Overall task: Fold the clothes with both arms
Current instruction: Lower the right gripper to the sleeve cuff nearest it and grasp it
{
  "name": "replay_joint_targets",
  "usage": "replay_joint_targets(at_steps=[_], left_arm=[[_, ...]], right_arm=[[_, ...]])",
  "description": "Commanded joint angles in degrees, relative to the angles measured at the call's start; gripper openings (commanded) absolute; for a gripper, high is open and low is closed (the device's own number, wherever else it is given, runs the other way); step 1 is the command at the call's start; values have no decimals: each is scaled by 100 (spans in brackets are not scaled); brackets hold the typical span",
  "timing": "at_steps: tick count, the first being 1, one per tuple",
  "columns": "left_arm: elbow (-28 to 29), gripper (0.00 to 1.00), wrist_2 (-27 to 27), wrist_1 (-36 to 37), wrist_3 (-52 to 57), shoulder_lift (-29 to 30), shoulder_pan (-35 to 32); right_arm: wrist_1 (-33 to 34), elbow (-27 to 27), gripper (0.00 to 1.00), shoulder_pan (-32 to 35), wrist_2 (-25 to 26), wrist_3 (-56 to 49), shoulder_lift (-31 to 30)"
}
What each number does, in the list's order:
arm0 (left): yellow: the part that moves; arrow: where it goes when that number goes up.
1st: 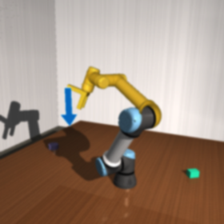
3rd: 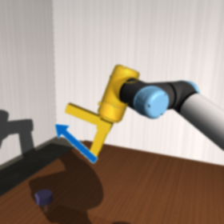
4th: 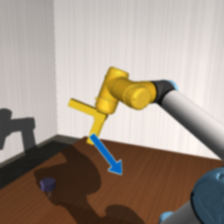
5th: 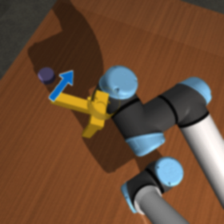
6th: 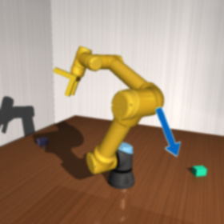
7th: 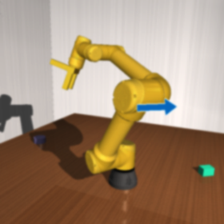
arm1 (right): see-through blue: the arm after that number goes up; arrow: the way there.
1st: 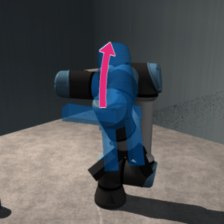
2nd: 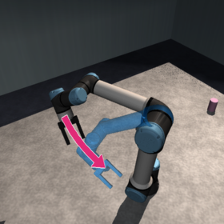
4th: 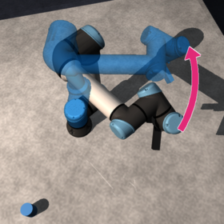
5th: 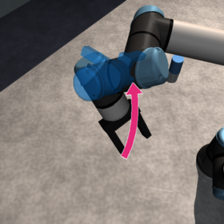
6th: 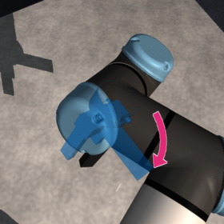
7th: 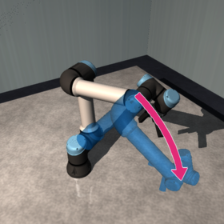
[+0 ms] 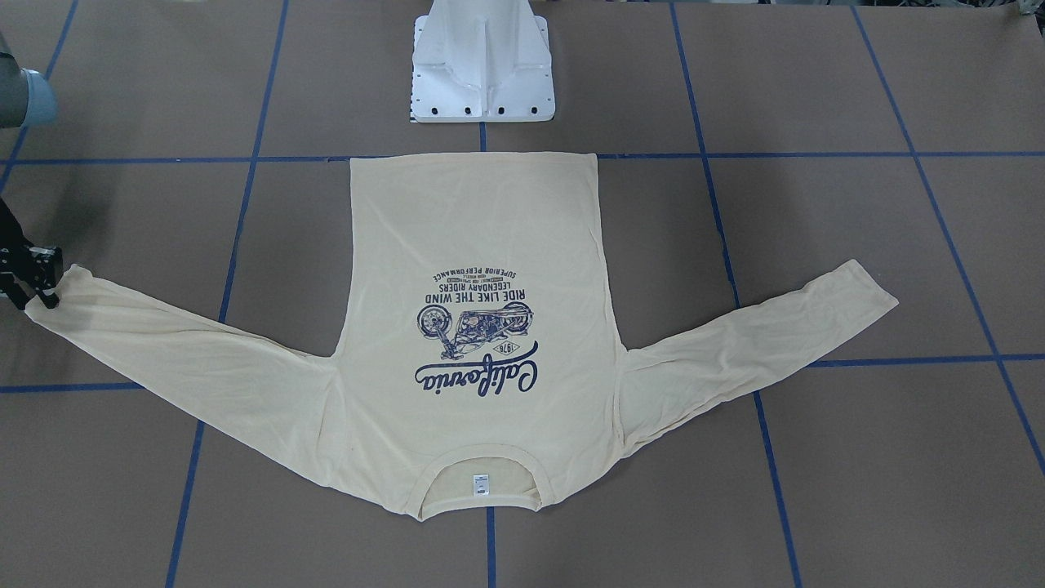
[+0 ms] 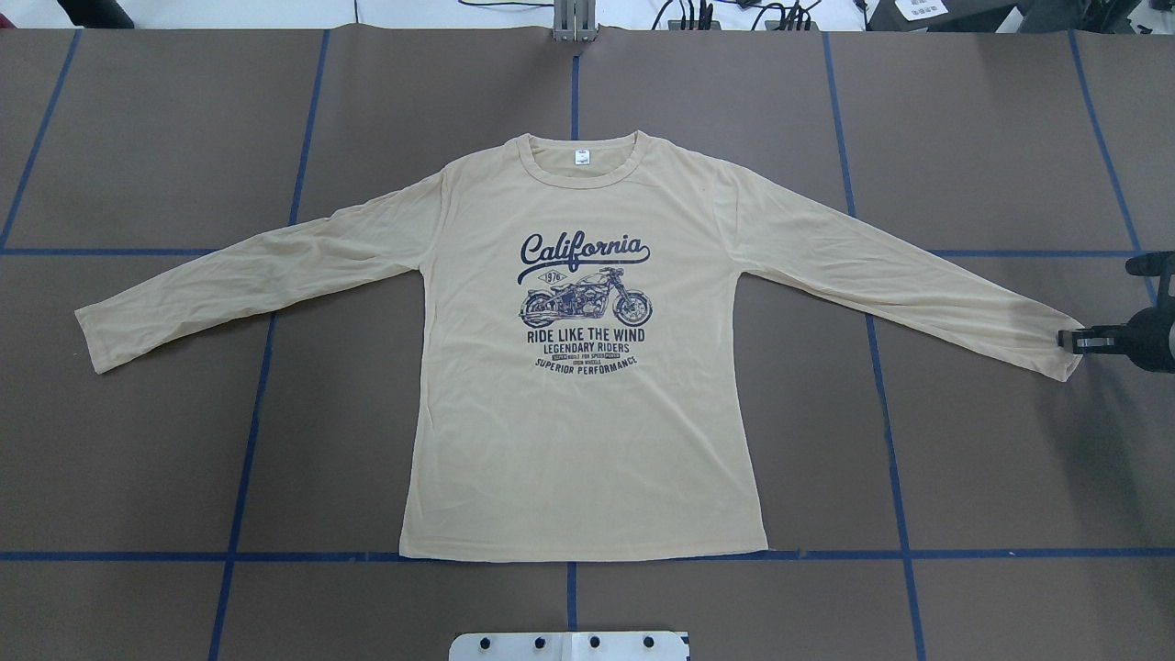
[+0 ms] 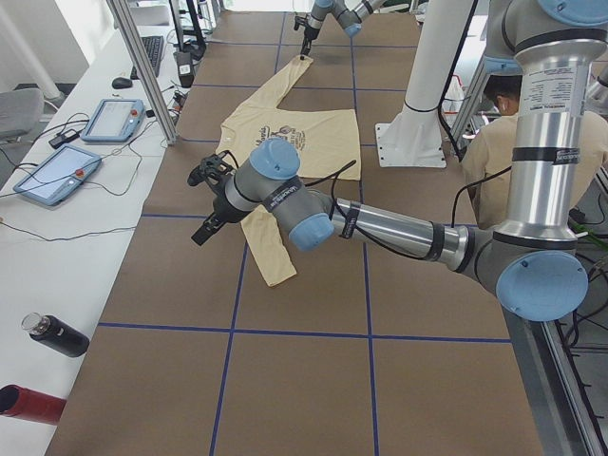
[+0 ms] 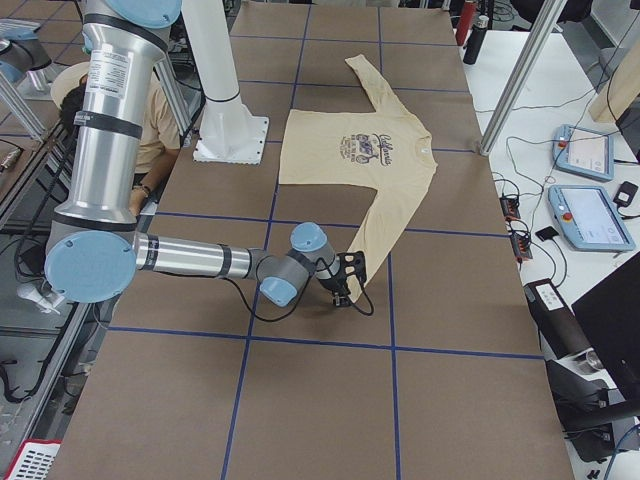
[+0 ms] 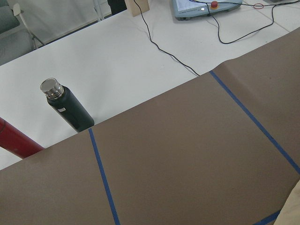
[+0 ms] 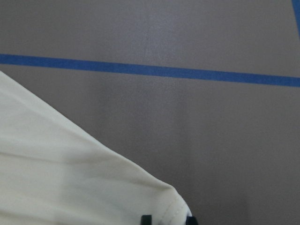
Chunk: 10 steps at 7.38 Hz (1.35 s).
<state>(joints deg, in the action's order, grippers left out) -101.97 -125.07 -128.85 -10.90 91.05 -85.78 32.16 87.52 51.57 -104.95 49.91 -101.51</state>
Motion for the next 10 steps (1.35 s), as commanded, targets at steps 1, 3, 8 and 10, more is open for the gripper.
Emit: replay_joint_targets(at_steps=[1, 3, 8, 10], left_arm=[[-7, 100, 0, 9, 0, -9, 0], [1, 100, 0, 9, 0, -9, 0], [19, 100, 0, 18, -9, -9, 0], [19, 100, -9, 18, -9, 0, 0]], right_arm=[[1, 2, 0, -7, 70, 10, 0], [9, 316, 0, 11, -16, -8, 26], [3154, 2407, 0, 450, -360, 175, 1574], [4844, 2340, 0, 49, 286, 727, 3374]])
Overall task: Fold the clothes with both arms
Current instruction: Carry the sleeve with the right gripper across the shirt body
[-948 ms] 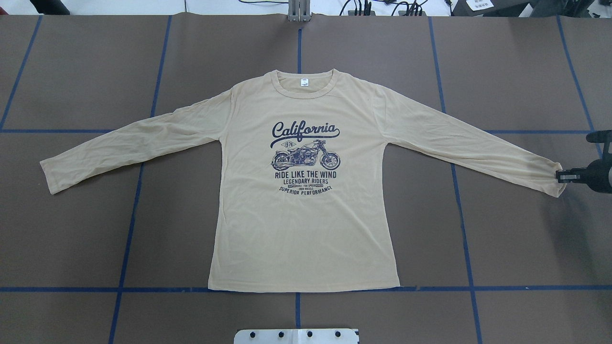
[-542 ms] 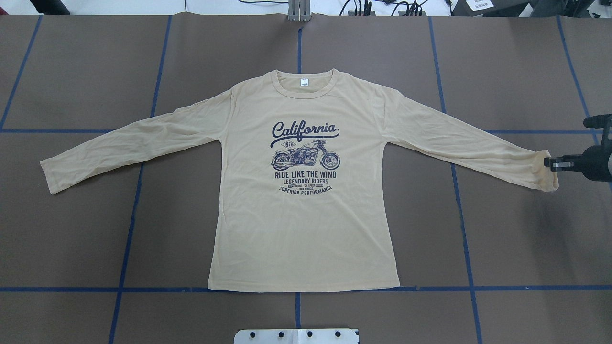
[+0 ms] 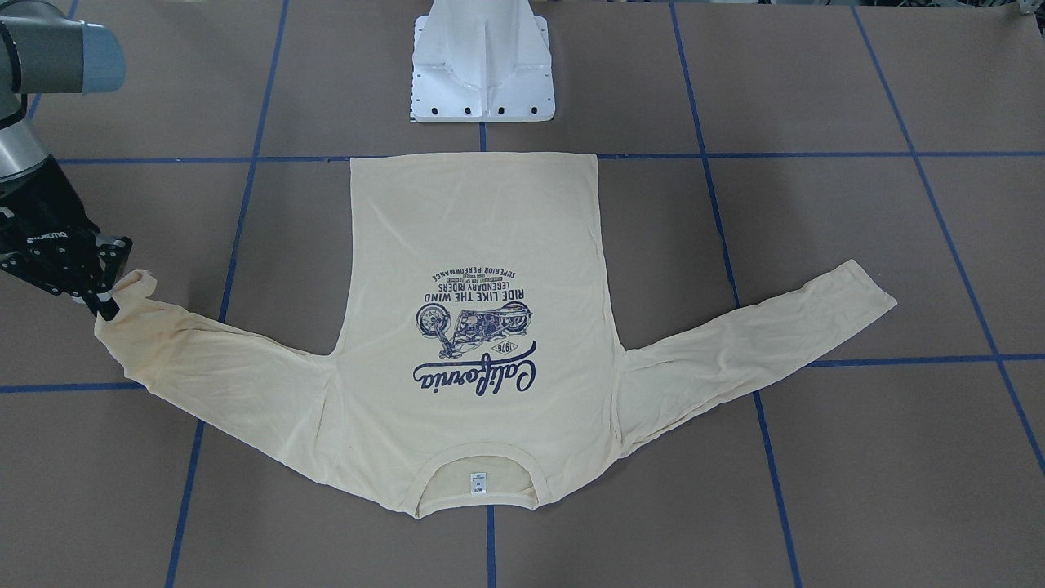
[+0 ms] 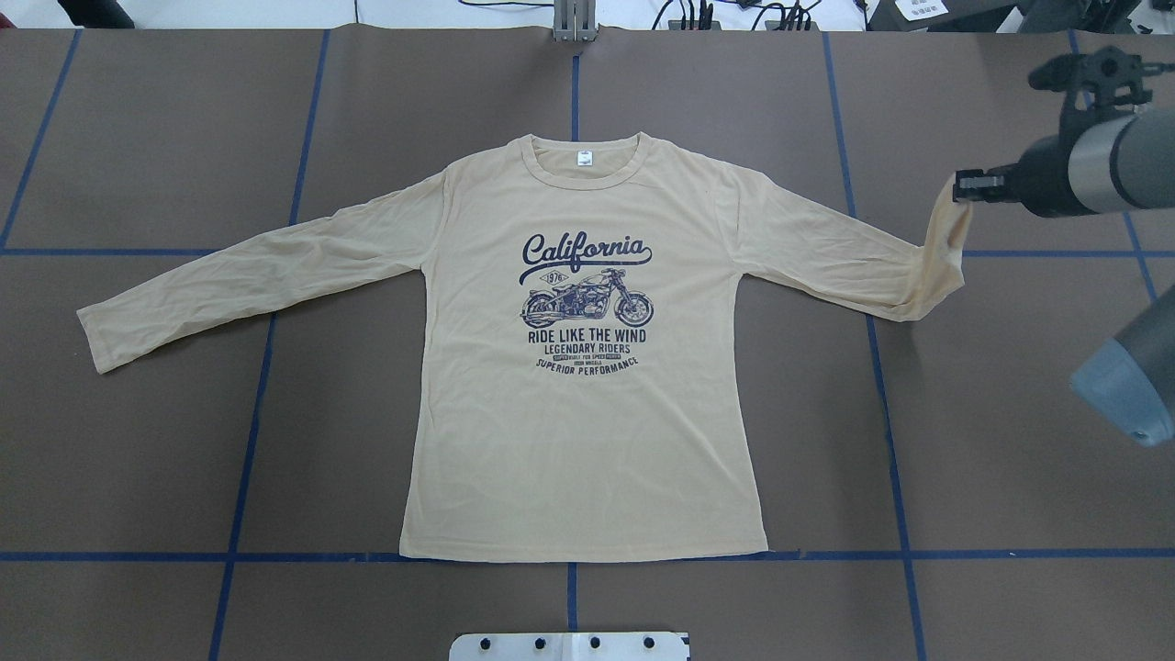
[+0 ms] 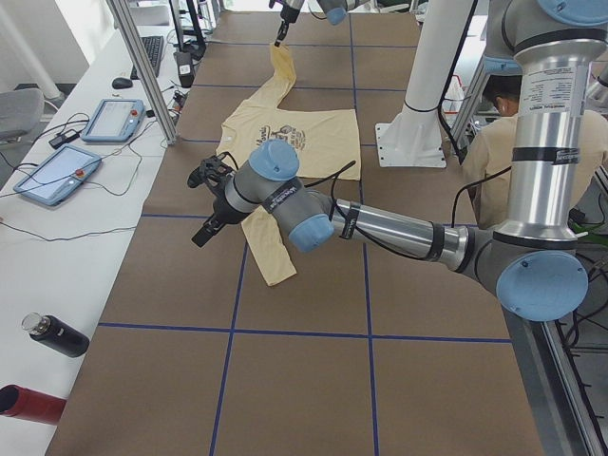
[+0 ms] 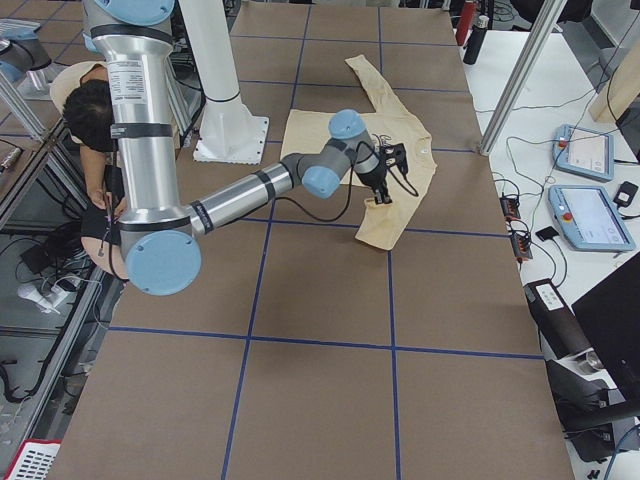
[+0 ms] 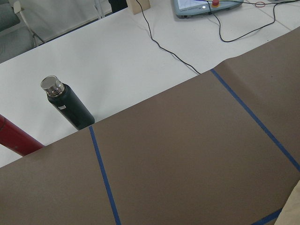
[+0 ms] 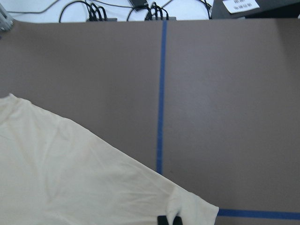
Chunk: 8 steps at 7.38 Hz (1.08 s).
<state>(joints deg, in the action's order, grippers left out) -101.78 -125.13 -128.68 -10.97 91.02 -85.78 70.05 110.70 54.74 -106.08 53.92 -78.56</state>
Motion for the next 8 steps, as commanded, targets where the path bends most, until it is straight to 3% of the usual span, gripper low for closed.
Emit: replay_joint_targets(at_steps=[1, 3, 4, 6, 8], left_arm=[[0, 100, -3, 1, -1, 3, 0], [9, 100, -3, 18, -1, -6, 0], [9, 100, -3, 27, -1, -6, 0], [9, 100, -3, 44, -1, -6, 0], [70, 100, -3, 18, -1, -6, 0]], right_arm=[[1820, -74, 0, -584, 770, 704, 1837], [1960, -416, 0, -1173, 1481, 1293, 2711], [1968, -914, 0, -1464, 1833, 1636, 3254], [1942, -2589, 0, -2009, 2441, 2374, 4606], [1829, -4829, 0, -2396, 2932, 3104, 6206]])
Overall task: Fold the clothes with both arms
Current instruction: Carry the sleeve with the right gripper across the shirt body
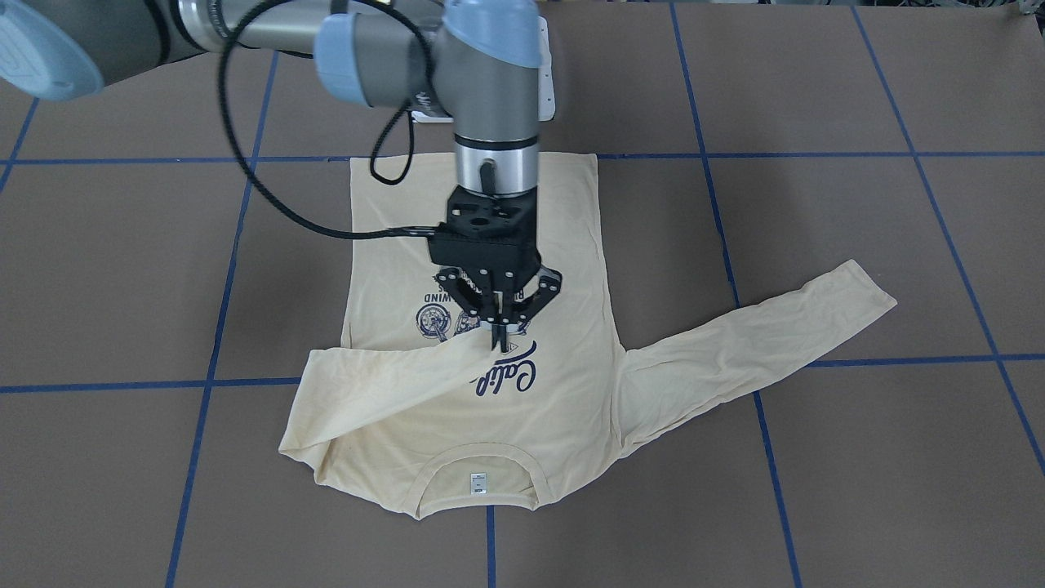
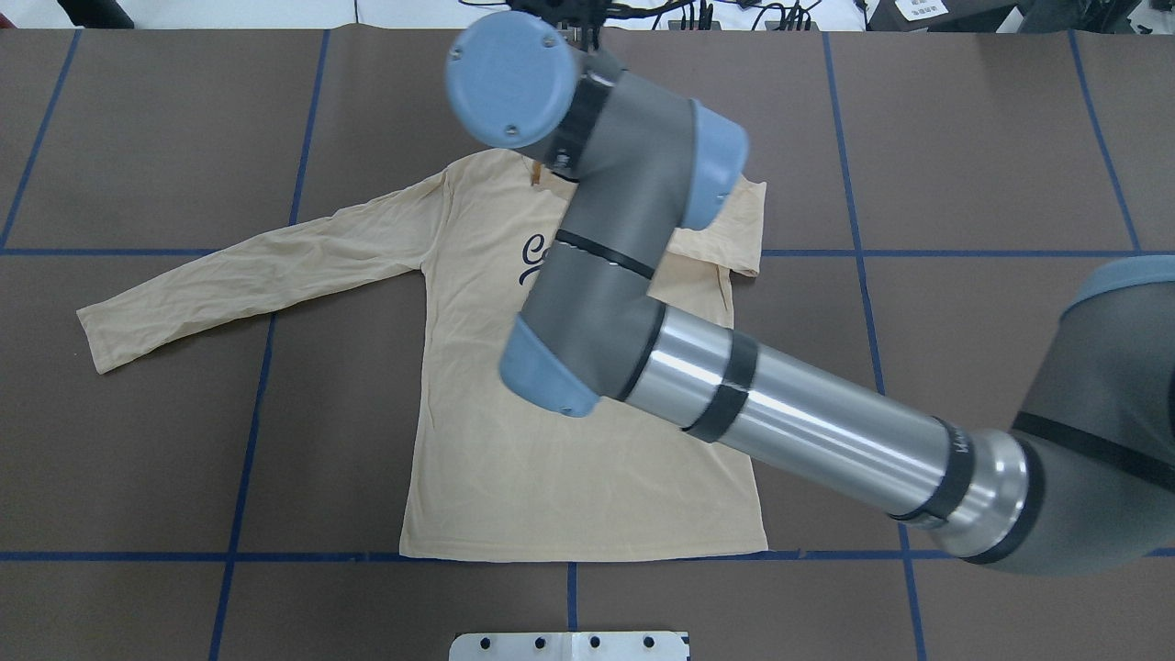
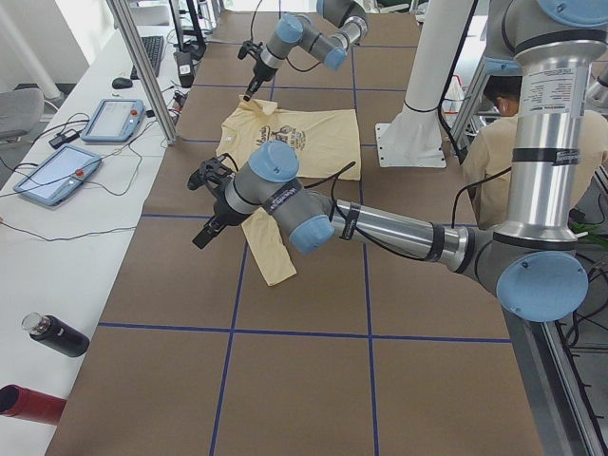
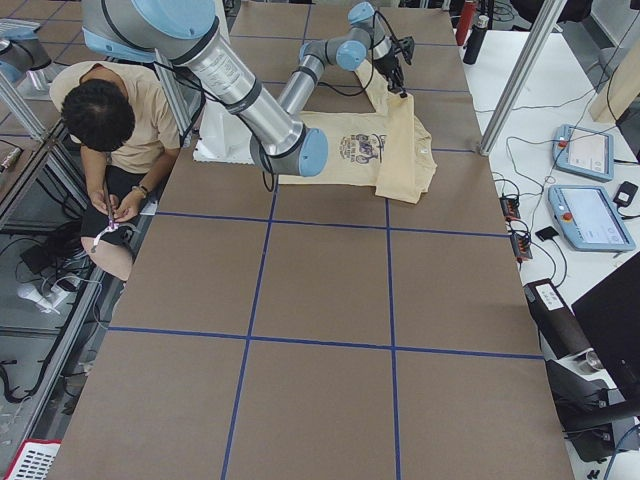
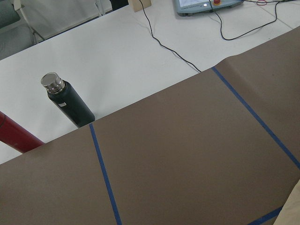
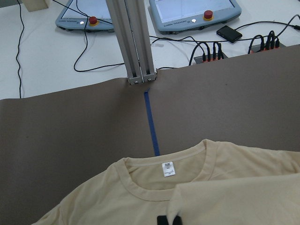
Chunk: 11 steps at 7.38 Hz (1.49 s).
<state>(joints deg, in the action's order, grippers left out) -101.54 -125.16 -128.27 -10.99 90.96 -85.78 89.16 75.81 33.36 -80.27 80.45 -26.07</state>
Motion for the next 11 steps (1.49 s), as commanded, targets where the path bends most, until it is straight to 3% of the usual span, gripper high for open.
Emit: replay_joint_targets(at_steps=[1, 2, 3, 6, 8, 9, 11], left_arm=[[125, 100, 9, -40, 0, 9, 0], [143, 100, 9, -41, 0, 9, 0], [143, 100, 9, -49, 0, 9, 0], [135, 100, 0, -49, -43, 9, 0], [126, 100, 26, -154, -53, 53, 602], [126, 100, 44, -433, -79, 44, 1059], [126, 100, 79, -603, -369, -52, 1457]], right_arm=[[-344, -1889, 16, -347, 458, 689, 1250], [-364, -2443, 90, -383, 468, 744, 1566], [-373, -2561, 97, -392, 468, 823, 1726], [-347, -2571, 98, -339, 329, 736, 1956], [-268, -2397, 98, 141, -773, 387, 1826], [10, -1865, 99, 405, -1198, 36, 1468], [583, -129, 99, 924, -1902, -833, 162]])
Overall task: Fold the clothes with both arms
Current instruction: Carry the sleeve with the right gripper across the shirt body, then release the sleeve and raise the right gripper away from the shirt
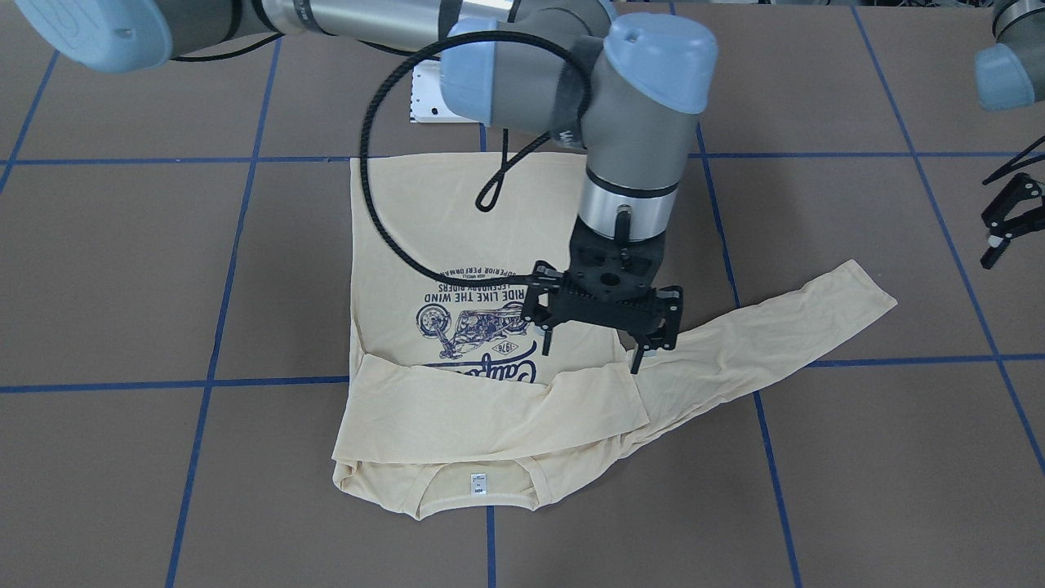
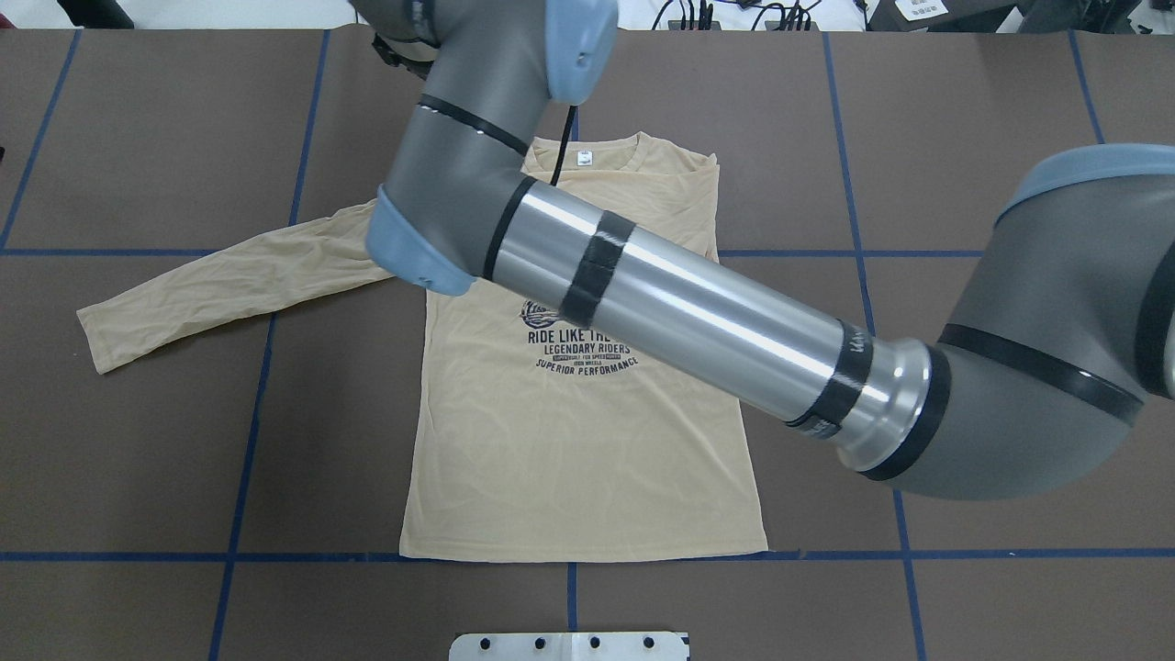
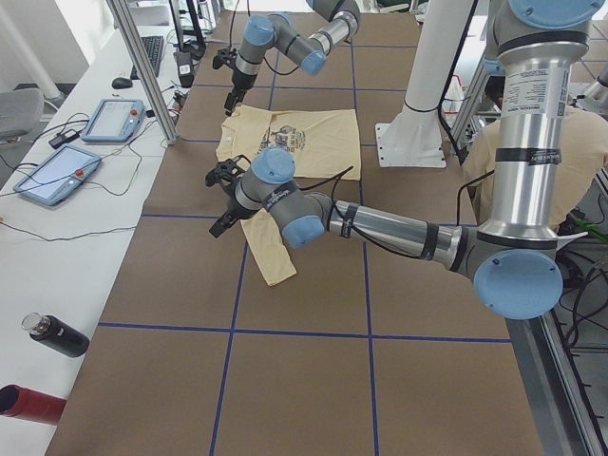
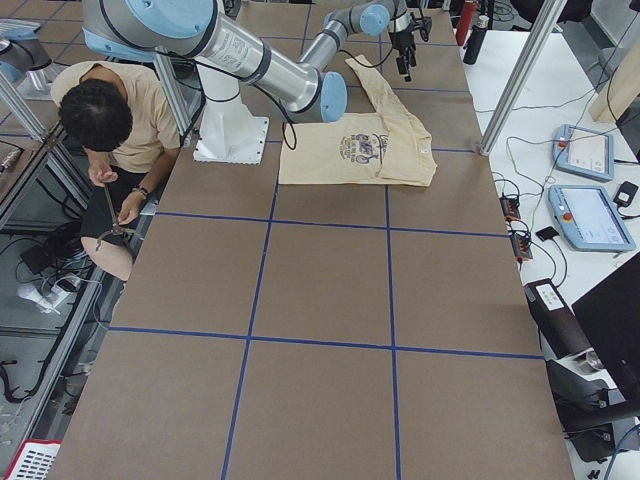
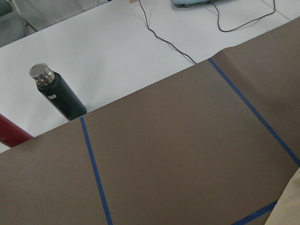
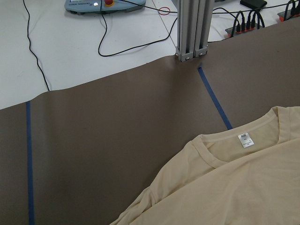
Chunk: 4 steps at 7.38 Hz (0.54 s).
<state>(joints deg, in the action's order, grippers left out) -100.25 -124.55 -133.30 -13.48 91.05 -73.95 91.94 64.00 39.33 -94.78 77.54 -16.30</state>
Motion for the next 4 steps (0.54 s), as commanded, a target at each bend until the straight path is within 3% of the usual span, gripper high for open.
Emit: replay_joint_targets(at_steps=[1, 2, 4], left_arm=[[-12, 100, 236, -491, -146, -374, 493], [-12, 100, 421, -869, -399, -691, 687], [14, 100, 1243, -1302, -1197, -1105, 1571]], right_arm=[[324, 2297, 99, 652, -889, -1191, -1945], [333, 3284, 99, 1012, -1285, -1771, -2922], [281, 4572, 99, 1601, -1910, -3011, -4515]])
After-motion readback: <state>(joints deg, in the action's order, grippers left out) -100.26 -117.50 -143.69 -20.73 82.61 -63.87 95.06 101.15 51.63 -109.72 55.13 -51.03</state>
